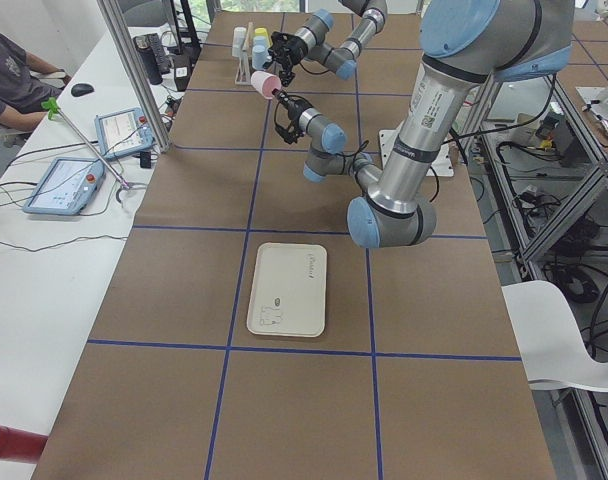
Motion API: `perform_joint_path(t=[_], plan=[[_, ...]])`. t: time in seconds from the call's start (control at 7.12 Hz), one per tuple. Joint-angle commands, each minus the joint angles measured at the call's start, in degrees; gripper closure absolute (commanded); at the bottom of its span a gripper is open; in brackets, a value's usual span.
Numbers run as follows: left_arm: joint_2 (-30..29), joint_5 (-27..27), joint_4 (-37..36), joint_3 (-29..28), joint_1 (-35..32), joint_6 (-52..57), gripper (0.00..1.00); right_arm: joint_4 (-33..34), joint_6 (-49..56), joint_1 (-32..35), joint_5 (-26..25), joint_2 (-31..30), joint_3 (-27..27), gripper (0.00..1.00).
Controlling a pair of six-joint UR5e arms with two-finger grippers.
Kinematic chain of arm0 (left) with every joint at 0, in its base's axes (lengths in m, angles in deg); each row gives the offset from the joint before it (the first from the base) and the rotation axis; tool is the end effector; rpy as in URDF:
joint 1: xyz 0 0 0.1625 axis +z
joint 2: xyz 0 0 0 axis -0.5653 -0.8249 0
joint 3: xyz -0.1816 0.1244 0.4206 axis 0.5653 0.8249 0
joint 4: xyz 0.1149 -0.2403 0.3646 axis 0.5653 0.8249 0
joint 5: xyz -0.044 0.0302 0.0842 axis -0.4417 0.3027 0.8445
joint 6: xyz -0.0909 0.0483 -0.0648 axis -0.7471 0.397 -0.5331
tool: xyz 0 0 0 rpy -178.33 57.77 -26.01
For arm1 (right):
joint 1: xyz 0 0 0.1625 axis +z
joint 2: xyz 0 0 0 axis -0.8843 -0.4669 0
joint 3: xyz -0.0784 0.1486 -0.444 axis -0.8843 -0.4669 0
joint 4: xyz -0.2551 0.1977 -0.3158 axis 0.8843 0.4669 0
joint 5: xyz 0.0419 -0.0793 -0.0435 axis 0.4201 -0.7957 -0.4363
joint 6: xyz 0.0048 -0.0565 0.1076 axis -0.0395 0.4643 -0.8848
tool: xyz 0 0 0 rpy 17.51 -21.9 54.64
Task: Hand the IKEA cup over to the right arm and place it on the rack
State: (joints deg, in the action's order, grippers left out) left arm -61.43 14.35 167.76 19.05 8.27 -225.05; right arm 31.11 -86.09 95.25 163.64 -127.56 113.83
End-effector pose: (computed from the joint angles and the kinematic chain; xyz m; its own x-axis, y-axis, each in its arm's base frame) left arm 0.5480 -0.4634 0.2420 -0.8442 -0.3831 -0.3749 0.0288 0.6660 -0.7454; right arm -0.4997 -0.4994 0.1952 -0.5426 0.2171 0.8115 -0.4142 0.7713 -0.4833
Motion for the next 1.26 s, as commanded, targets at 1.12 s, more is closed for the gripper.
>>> perform_joint_path(t=[1.12], plan=[[-0.9,0.2,0.1,0.3,0.9,0.0,1.00,-0.1,0.0,0.1,0.1,0.0,0.0,0.00]])
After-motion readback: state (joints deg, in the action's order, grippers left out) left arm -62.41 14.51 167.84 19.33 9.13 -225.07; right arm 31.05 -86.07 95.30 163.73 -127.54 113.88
